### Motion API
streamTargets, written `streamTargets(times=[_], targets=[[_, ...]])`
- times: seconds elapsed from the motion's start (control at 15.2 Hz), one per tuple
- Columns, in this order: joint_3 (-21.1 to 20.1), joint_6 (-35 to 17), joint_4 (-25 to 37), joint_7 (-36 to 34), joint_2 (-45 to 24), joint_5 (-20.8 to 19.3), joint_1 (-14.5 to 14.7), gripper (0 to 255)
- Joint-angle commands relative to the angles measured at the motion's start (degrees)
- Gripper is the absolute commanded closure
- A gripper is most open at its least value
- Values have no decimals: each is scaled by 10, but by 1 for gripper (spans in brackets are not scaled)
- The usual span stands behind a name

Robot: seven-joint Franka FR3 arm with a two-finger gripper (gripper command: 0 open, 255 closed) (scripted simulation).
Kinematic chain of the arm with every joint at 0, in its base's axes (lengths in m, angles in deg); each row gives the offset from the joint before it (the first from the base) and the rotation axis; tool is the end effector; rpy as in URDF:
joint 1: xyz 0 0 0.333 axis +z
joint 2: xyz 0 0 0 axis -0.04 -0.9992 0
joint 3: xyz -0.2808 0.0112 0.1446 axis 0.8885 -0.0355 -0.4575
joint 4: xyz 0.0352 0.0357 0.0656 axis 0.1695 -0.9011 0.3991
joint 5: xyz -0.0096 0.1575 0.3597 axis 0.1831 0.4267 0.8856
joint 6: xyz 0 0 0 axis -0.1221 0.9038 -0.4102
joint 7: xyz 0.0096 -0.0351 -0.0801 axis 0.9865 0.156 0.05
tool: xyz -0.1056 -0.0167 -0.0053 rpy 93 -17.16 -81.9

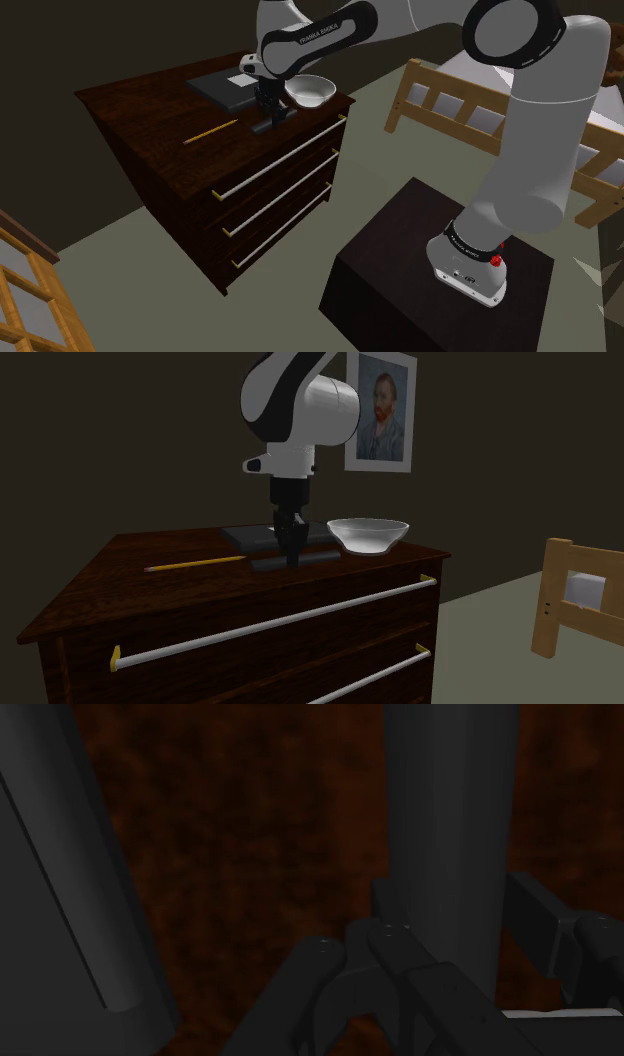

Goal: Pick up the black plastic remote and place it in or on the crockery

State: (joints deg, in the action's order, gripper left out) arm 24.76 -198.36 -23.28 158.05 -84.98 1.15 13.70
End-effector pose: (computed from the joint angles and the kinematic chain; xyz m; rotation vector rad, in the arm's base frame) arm 0.6480 0.1501 0.3710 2.1991 2.1669 0.1011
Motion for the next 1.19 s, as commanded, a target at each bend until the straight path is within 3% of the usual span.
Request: streamTargets(times=[0.0,1.12], targets=[[0,0,1,0,-2,0,0,255],[-1,116,79,3,35,2,0,255]])
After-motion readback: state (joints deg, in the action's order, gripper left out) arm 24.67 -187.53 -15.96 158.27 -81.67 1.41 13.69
